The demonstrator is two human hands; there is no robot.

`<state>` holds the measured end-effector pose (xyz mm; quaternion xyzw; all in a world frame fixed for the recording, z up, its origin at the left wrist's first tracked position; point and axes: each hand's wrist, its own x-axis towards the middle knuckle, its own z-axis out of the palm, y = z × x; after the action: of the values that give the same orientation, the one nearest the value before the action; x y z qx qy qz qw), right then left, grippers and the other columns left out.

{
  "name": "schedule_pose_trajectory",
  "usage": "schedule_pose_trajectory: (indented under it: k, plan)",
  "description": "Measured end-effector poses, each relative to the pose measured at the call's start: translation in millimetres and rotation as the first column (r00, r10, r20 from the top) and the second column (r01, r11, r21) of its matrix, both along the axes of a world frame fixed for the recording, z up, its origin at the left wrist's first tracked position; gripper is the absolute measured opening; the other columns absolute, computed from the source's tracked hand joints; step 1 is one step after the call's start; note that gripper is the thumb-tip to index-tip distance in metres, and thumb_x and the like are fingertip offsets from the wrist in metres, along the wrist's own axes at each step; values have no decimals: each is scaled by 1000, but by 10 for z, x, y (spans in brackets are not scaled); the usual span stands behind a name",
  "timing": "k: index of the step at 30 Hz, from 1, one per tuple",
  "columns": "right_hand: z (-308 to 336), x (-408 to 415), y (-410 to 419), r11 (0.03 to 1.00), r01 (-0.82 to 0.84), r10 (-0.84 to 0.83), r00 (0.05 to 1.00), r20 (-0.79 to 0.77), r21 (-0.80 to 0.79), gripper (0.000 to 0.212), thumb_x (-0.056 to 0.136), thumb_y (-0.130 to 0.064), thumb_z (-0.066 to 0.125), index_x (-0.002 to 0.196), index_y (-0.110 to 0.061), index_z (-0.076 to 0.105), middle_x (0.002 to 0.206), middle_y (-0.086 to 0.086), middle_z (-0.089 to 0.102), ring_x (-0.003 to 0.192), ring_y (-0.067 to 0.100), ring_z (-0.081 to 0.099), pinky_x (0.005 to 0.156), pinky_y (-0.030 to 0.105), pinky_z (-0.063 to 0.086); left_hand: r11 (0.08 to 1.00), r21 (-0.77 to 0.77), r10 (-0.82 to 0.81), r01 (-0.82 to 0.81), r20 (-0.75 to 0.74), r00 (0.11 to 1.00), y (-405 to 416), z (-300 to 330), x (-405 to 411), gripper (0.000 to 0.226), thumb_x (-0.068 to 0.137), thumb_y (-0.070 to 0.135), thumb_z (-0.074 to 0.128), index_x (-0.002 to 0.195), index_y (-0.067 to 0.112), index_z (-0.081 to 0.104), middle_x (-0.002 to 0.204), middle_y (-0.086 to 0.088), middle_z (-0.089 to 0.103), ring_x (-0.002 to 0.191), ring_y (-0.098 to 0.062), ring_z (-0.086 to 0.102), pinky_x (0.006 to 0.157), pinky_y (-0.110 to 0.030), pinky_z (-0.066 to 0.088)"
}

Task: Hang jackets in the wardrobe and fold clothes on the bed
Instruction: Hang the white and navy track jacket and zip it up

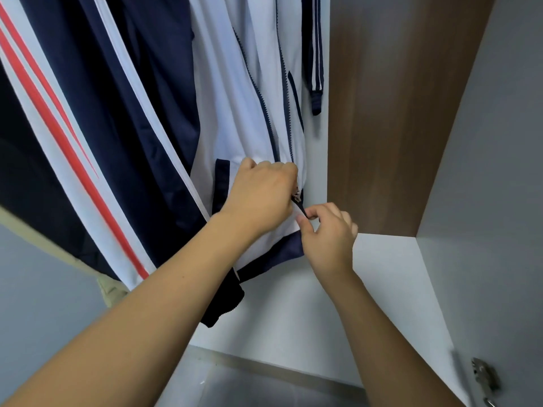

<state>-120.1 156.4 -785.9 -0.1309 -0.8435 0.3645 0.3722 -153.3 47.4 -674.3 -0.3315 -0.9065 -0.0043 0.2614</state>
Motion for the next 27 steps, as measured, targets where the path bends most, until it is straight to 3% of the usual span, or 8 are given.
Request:
schedule_pose_trajectory:
  k: [3, 8, 10, 13, 15, 18, 24, 27]
  plan:
    - [49, -3, 79, 999, 36, -38, 997, 60, 36, 13, 88, -26, 69, 80, -17, 64, 92, -5, 63, 94, 24, 51, 83, 30, 24, 997, -60, 48, -55, -112, 993, -40, 298, -89, 20, 79, 9, 45, 96, 16, 54, 92, -2, 64, 84, -28, 56, 77, -38, 25]
    - [310, -99, 168, 994, -39, 4, 947, 320, 103, 30, 89, -27, 59, 63, -20, 47, 77, -7, 52, 85, 24, 49, 77, 33, 25, 991, 129, 85, -46, -319, 944, -72, 861, -185, 7, 84, 11, 43, 87, 15, 49, 77, -4, 53, 73, -29, 44, 77, -39, 28]
    - [489, -160, 173, 990, -118, 88, 948, 307, 82, 27, 90, -36, 57, 68, -20, 54, 81, -5, 55, 86, 23, 47, 78, 34, 27, 997, 73, 35, -14, -297, 954, -15, 939, -155, 6, 86, 11, 44, 84, 17, 41, 76, -1, 48, 71, -26, 40, 76, -38, 28]
    - [809, -237, 159, 975, -211, 197, 968, 157, 75, 26, 92, -45, 55, 90, -21, 65, 91, -7, 62, 88, 19, 47, 80, 34, 33, 1000, -1, -13, 13, -280, 960, 40, 976, -157, 11, 82, 7, 43, 85, 16, 39, 78, 0, 49, 69, -24, 42, 77, -38, 30]
    - [997, -282, 170, 967, -213, 200, 975, 100, 141, 28, 92, -39, 57, 73, -18, 59, 74, -5, 59, 78, 21, 49, 74, 34, 34, 1000, 2, -8, 9, -302, 953, 53, 1021, -185, 9, 83, 7, 43, 85, 15, 40, 77, 0, 51, 66, -23, 42, 75, -36, 28]
    - [1147, -297, 196, 959, -217, 171, 956, 237, 182, 43, 90, -34, 61, 58, -18, 38, 56, -2, 42, 61, 22, 42, 65, 33, 33, 999, 22, 31, -24, -366, 930, 67, 1138, -207, 8, 80, 7, 44, 81, 14, 43, 69, 1, 49, 62, -22, 40, 74, -37, 24]
    - [1474, -324, 318, 941, -323, 206, 786, 582, 104, 45, 83, -26, 67, 56, -17, 34, 54, -2, 35, 46, 16, 34, 46, 25, 25, 977, 207, 157, -60, -495, 854, 18, 1509, -246, 13, 76, 2, 45, 81, 14, 44, 69, 0, 48, 64, -23, 39, 72, -35, 15]
    - [1825, -369, 329, 897, -431, 430, 803, 411, -97, 47, 81, -41, 72, 56, -18, 39, 50, -5, 37, 42, 10, 34, 47, 23, 25, 987, 152, 127, -58, -500, 857, 59, 1660, -228, 11, 77, 3, 45, 80, 13, 44, 66, 1, 46, 66, -24, 39, 72, -35, 12]
